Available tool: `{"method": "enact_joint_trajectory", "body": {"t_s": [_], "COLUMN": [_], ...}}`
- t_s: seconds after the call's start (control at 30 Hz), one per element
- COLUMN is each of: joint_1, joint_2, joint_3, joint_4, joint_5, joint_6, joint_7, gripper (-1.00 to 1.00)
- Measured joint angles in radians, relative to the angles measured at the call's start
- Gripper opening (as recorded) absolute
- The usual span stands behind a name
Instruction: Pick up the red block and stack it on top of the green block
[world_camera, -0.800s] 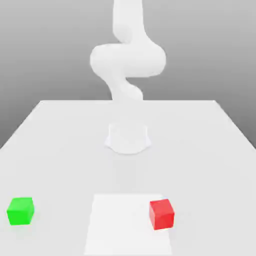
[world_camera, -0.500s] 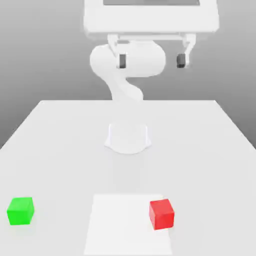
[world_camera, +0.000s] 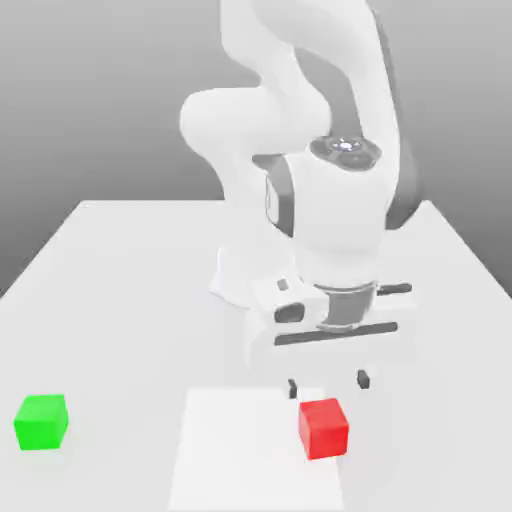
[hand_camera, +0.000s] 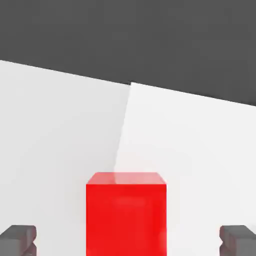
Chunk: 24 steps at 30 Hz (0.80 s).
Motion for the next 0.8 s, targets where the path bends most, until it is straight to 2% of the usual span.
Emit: {"method": "enact_joint_trajectory", "body": {"t_s": [0.07,0.1,0.33,0.53,0.8], "joint_1": [0.013,0.021,0.021,-0.004,-0.341], "joint_2": [0.073,0.104,0.110,-0.077,-0.076], "joint_3": [-0.018,-0.027,-0.027,0.001,-0.212], "joint_4": [0.010,0.014,0.015,-0.011,0.108], "joint_5": [-0.020,-0.027,-0.031,0.025,0.076], "joint_6": [0.061,0.088,0.093,-0.067,-0.189], "joint_7": [0.015,0.020,0.024,-0.017,0.001], "gripper": [0.00,-1.00,-1.00,-1.00,-1.00]}}
